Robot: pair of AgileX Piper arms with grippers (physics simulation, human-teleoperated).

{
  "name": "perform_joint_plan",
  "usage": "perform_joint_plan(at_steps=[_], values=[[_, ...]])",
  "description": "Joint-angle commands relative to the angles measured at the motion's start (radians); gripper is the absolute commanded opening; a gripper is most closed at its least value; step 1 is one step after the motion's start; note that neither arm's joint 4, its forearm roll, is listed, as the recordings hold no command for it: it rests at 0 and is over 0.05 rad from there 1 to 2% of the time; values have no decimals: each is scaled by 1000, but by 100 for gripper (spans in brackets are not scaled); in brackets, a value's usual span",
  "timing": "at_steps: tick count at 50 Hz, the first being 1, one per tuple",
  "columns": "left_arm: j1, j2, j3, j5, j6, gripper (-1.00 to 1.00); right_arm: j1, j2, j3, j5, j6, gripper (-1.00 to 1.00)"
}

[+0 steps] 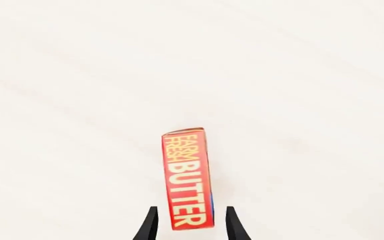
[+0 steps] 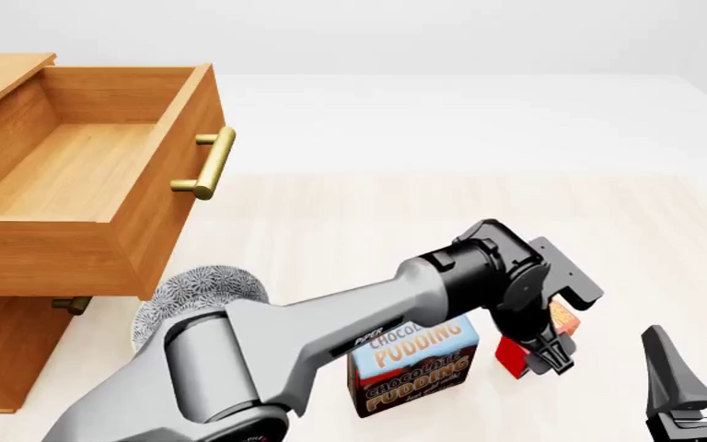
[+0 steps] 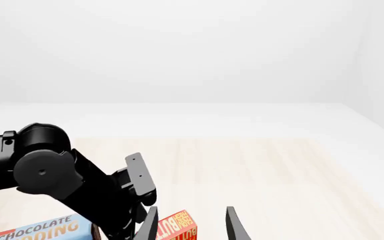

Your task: Put the butter at the back in the top drawer of the cabinet and close it.

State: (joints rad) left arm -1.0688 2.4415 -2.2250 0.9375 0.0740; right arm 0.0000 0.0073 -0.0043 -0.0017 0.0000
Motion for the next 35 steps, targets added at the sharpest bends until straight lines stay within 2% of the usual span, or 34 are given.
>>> perform_joint_plan(at_steps=[1,35], values=[[12,0,5,-7,8,100,0,0,0,0,0,100],[2,58,-84,33,8,100,0,0,0,0,0,100]])
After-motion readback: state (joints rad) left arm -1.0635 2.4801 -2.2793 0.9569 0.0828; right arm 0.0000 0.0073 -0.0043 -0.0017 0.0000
